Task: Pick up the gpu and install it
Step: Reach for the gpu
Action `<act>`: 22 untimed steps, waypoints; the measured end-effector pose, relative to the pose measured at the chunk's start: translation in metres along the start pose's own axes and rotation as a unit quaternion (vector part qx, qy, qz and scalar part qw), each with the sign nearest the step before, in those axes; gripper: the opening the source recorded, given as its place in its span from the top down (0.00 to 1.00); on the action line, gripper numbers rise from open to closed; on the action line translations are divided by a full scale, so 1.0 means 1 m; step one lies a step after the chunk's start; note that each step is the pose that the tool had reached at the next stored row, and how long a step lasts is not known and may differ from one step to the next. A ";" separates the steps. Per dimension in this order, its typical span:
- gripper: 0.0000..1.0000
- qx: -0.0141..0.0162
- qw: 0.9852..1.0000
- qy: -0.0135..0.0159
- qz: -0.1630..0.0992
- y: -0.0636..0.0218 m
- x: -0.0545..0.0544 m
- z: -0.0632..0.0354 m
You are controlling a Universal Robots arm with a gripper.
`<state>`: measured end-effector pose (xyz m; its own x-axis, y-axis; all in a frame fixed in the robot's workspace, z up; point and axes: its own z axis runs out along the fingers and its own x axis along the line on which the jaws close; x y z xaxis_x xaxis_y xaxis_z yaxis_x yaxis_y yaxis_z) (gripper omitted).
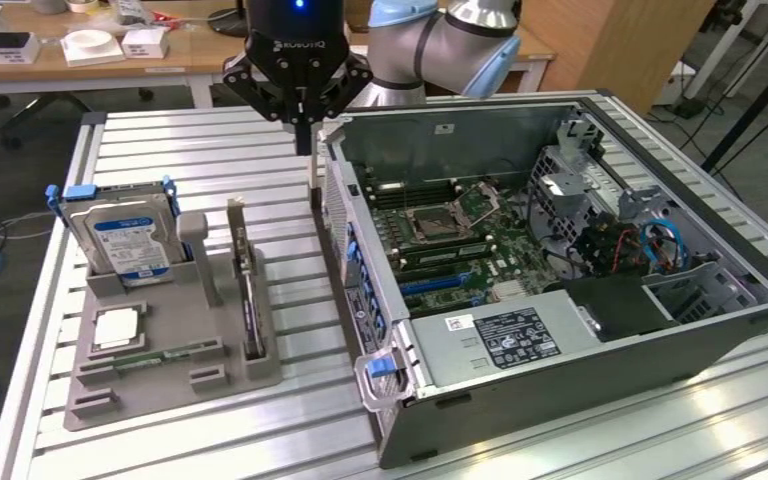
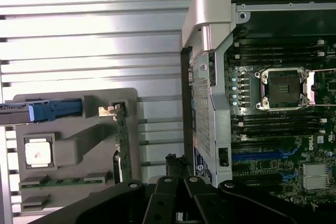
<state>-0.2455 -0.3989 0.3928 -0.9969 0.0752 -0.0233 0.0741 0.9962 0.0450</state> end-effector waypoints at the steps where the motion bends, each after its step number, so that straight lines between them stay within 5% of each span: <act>1: 0.89 0.000 1.000 0.000 0.000 0.0000 0.000 0.0000; 22: 0.89 0.000 1.000 0.000 0.000 -0.0004 0.006 -0.0002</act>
<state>-0.2518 -0.3988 0.3928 -0.9969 0.0753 -0.0233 0.0742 0.9962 0.0450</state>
